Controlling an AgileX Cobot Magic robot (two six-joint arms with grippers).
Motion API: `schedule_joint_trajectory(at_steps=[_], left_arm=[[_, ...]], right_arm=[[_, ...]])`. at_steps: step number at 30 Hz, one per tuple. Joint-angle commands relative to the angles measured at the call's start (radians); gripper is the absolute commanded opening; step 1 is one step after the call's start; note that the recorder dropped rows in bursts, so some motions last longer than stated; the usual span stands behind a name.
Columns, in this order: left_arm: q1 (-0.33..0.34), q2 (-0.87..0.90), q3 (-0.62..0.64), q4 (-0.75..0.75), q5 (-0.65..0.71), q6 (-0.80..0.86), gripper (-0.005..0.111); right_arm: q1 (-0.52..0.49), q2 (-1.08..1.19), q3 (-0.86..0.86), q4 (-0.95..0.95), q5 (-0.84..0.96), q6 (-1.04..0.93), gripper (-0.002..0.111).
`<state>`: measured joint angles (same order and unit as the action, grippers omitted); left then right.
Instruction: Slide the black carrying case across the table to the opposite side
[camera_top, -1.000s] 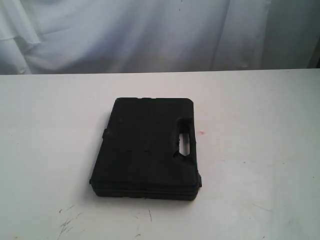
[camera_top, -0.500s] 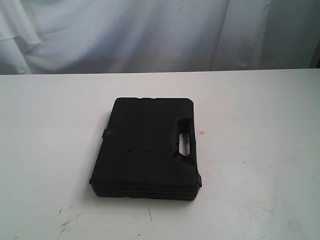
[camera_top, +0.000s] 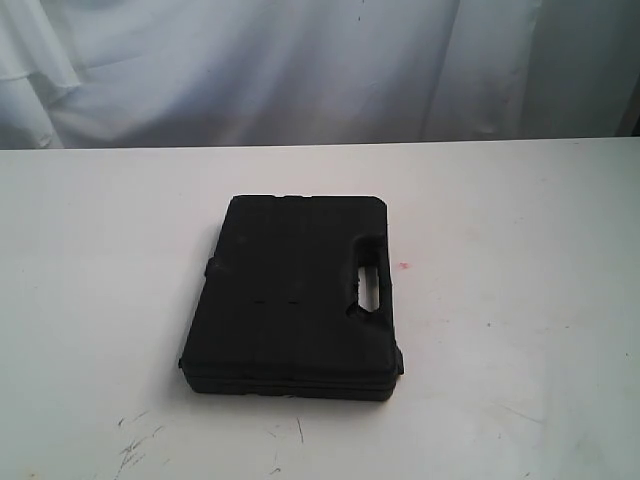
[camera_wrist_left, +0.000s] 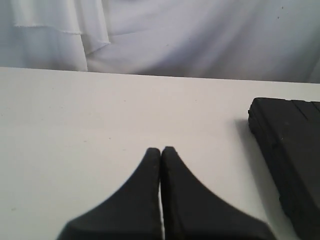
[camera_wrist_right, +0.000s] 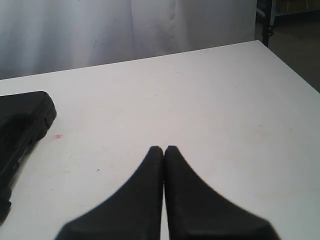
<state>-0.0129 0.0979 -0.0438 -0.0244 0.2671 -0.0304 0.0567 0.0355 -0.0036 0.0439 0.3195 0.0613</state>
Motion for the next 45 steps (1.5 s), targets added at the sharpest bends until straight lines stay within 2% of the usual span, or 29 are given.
schedule_joint_trajectory(at_steps=[1, 13, 45], left_arm=[[0.003, -0.031, 0.016, 0.036, 0.011, 0.015, 0.0], [0.003, -0.075, 0.044, 0.065, 0.072, 0.03, 0.0], [0.003, -0.098, 0.044, 0.011, 0.048, 0.03, 0.0]], right_arm=[[-0.008, -0.005, 0.004, -0.01, -0.001, -0.002, 0.0], [-0.008, -0.005, 0.004, -0.01, -0.001, -0.002, 0.0], [-0.008, -0.005, 0.004, -0.01, -0.001, -0.002, 0.0]])
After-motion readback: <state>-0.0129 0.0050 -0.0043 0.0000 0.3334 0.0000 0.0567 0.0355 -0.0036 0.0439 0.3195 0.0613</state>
